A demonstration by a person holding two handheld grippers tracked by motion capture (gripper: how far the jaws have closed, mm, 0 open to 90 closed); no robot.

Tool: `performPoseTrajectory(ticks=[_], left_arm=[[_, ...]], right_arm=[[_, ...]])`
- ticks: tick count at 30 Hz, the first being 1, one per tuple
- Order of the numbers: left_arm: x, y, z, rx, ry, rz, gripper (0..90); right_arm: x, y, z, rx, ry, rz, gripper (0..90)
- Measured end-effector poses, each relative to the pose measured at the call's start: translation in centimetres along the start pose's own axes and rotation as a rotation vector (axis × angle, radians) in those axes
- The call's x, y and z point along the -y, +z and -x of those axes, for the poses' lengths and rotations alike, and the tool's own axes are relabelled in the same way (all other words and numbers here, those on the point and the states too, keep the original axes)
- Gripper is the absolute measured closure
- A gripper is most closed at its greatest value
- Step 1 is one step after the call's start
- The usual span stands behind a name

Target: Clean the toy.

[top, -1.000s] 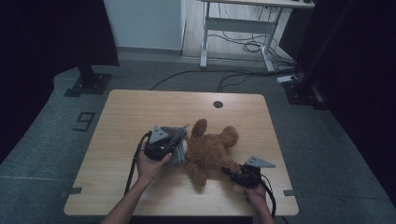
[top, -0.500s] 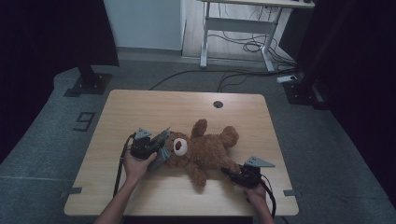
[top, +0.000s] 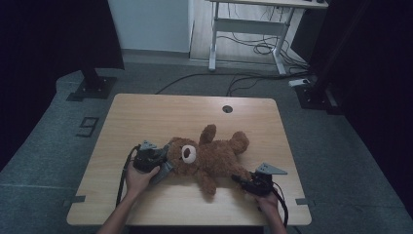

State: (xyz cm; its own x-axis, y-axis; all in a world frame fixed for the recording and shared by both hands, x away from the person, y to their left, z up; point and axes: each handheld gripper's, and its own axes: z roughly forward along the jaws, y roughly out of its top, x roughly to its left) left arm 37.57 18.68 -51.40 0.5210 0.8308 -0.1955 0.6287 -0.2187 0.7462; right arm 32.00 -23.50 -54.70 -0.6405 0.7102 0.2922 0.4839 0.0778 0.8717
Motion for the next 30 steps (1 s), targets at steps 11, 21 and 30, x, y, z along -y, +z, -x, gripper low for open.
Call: performPoseTrajectory(ticks=[11,21,30], left_arm=[[-8.0,-3.0,5.1,0.070,0.135,0.161,78.0],[-9.4,1.3,10.6,0.107,0.240,0.065,77.9],[-8.4,2.7,8.7,0.086,0.208,0.018,77.9]], right_arm=[[0.1,-0.1,0.0,0.001,0.005,-0.002,57.3],[0.3,0.0,0.1,-0.005,0.005,-0.003,57.3],[0.3,0.1,-0.2,-0.007,-0.019,-0.003,57.6]])
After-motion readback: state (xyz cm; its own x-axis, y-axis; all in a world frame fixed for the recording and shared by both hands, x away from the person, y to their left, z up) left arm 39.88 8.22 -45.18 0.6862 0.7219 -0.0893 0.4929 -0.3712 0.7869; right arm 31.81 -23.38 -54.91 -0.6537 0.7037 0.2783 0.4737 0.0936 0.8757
